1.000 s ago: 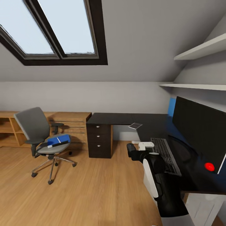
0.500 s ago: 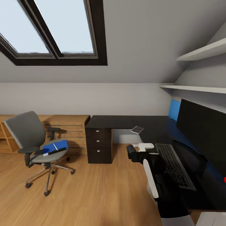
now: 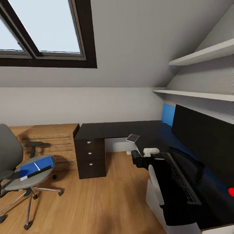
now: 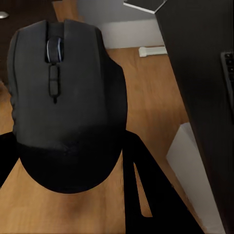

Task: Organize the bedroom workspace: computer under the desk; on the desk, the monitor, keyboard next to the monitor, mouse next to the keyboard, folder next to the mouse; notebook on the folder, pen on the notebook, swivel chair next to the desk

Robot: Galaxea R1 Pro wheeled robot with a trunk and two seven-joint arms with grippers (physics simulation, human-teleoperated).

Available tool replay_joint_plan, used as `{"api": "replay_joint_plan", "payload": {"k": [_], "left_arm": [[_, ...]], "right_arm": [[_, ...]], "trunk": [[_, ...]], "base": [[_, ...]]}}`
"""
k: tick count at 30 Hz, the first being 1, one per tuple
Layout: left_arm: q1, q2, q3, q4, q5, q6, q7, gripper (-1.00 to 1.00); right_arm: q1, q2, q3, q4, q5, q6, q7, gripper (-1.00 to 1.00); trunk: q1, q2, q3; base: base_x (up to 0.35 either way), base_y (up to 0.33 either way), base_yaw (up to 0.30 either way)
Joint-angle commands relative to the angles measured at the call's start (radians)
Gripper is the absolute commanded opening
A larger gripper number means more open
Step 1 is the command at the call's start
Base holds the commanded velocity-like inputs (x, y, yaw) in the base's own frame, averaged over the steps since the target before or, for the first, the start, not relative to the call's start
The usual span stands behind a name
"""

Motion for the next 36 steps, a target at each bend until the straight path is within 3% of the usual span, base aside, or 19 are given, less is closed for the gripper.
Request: {"api": "replay_joint_plan", "payload": {"k": [1, 22, 25, 27, 36], "left_arm": [[0.000, 0.001, -0.001, -0.001, 0.007, 0.002, 0.000, 1.00], [0.000, 0.001, -0.001, -0.001, 0.007, 0.002, -0.001, 1.00], [0.000, 0.001, -0.001, -0.001, 0.007, 0.002, -0.001, 1.00], [0.000, 0.001, -0.001, -0.001, 0.007, 0.002, -0.001, 1.00], [0.000, 0.001, -0.001, -0.001, 0.007, 0.002, -0.001, 1.00]], "right_arm": [[-0.001, 0.000, 0.001, 0.000, -0.005, 0.005, -0.008, -1.00], [-0.001, 0.000, -0.001, 0.001, -0.007, 0.005, -0.008, -1.00], [-0.002, 0.000, -0.021, 0.013, -0.006, 0.005, -0.008, -1.00], [-0.004, 0.000, -0.059, 0.035, -0.005, 0.005, -0.008, -1.00], [-0.006, 0.000, -0.066, 0.060, -0.005, 0.005, -0.008, -1.00]], "trunk": [[-0.003, 0.007, 0.002], [-0.084, 0.154, 0.068], [-0.095, 0.175, 0.077], [-0.103, 0.189, 0.084], [-0.138, 0.252, 0.112]], "base": [[0.270, 0.174, -0.299], [0.270, 0.177, -0.299], [0.270, 0.188, -0.299], [0.270, 0.192, -0.299], [0.270, 0.194, -0.296]]}}
